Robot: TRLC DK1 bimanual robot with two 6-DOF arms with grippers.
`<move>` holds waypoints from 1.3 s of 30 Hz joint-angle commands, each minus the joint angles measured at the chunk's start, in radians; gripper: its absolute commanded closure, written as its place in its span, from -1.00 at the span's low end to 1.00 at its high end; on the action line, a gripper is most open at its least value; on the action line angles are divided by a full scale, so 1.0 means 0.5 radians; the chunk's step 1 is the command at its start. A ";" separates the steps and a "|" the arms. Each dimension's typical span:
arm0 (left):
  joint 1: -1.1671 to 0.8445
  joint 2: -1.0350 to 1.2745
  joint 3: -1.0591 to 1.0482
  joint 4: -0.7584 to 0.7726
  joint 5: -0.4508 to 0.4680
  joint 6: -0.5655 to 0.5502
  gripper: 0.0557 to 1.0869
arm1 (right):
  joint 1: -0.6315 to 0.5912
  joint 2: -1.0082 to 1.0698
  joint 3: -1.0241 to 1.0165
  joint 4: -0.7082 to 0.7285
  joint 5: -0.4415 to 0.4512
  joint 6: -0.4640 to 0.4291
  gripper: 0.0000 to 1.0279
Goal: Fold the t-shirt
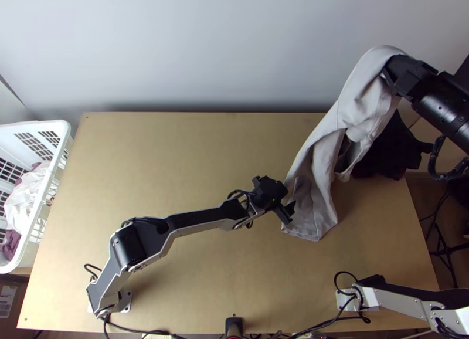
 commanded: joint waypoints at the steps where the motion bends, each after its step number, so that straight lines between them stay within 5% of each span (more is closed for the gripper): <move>1: 0.051 0.065 0.038 0.073 -0.002 -0.033 0.11 | 0.007 0.006 0.006 -0.025 -0.011 -0.002 0.95; 2: 0.063 0.062 0.029 0.094 -0.002 -0.026 0.76 | 0.010 0.009 0.006 -0.022 -0.011 -0.005 0.95; 4: 0.100 0.016 -0.029 0.101 -0.008 -0.017 0.93 | 0.004 0.018 0.012 -0.022 -0.011 -0.011 0.95; 19: 0.428 -1.122 -0.695 -0.071 -0.057 0.148 0.93 | -0.125 0.070 0.052 0.088 -0.014 0.013 0.95; 31: 1.076 -1.840 -0.744 -0.240 -0.057 0.486 0.93 | -0.060 0.147 0.163 0.113 -0.014 0.109 0.95; 39: 1.303 -2.082 -0.575 -0.222 -0.131 0.449 0.93 | -0.097 0.218 0.282 0.229 -0.029 0.271 0.95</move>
